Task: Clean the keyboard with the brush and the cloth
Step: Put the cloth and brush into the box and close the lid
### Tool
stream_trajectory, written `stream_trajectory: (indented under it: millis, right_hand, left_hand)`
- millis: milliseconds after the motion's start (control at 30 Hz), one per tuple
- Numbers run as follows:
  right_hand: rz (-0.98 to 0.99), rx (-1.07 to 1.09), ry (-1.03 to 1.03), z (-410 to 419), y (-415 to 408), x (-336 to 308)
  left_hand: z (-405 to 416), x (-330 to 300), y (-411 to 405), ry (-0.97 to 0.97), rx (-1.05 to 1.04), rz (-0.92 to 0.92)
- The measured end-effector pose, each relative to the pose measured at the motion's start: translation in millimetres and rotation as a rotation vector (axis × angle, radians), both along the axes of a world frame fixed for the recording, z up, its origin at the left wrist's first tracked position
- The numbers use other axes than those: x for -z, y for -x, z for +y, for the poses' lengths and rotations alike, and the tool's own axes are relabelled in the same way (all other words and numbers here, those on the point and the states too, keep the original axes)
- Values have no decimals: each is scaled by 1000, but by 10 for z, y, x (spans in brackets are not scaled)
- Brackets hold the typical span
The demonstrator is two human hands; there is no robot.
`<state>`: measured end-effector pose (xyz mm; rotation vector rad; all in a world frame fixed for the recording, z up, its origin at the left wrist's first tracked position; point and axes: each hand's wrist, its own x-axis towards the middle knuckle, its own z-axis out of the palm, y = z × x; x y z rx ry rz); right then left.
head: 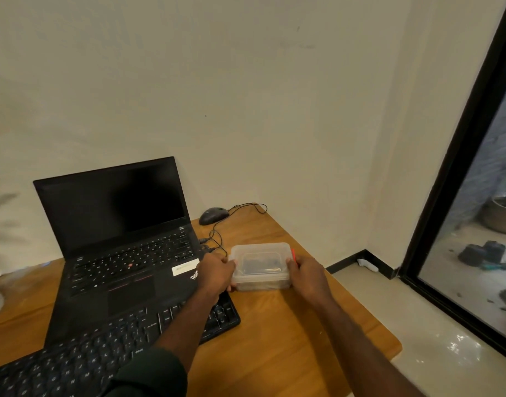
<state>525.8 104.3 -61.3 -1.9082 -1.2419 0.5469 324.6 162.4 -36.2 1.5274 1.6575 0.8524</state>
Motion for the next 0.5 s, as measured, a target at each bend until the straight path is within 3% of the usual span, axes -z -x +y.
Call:
stream_trajectory:
  millis: [167, 333, 500]
  right_hand:
    - [-54, -38, -47, -39, 7, 12]
    - [88, 50, -98, -95, -6, 87]
    - [85, 82, -96, -63, 0, 100]
  left_hand:
    - [-9, -5, 35, 15, 40, 11]
    - [-164, -108, 77, 206, 176, -385]
    - [-157, -108, 54, 178, 58, -383]
